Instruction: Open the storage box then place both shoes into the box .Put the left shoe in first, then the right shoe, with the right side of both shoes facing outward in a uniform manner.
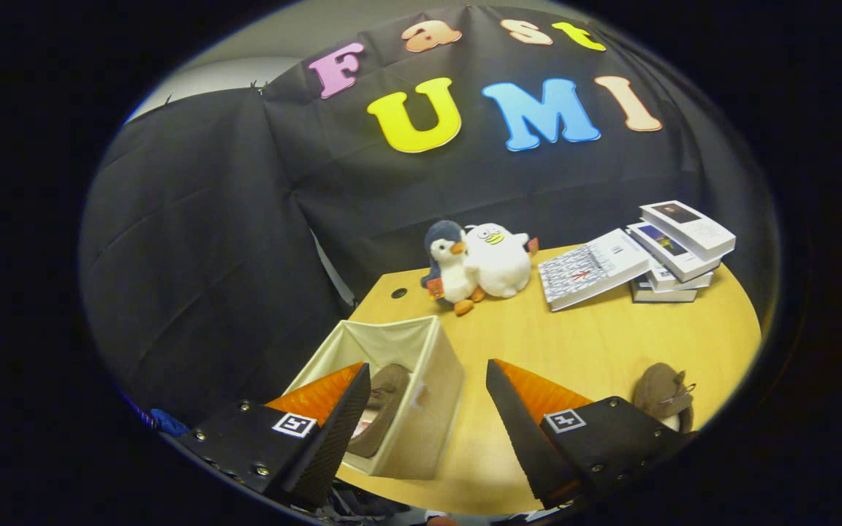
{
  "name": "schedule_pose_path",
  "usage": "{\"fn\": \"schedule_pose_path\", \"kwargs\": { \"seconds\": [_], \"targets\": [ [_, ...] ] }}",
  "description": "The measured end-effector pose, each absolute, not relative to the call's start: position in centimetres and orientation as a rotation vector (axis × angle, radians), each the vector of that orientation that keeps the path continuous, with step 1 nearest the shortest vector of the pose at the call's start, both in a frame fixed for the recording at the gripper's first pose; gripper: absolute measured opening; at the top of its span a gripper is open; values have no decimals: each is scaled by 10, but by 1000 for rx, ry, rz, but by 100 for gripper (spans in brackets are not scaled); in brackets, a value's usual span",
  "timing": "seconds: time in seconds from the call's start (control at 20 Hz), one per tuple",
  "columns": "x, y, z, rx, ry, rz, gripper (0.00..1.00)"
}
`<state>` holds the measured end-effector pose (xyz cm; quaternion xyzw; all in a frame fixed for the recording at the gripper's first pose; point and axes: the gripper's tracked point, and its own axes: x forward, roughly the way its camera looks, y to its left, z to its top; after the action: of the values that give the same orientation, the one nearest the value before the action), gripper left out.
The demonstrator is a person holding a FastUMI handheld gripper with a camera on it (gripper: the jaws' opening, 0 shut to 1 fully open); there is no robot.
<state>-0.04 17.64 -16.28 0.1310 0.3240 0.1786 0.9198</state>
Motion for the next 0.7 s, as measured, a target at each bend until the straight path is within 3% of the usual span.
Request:
{"fn": "schedule_pose_path", "kwargs": {
  "seconds": [0.7],
  "targets": [
    [-28,-62,-239,37,743,158,98]
  ]
}}
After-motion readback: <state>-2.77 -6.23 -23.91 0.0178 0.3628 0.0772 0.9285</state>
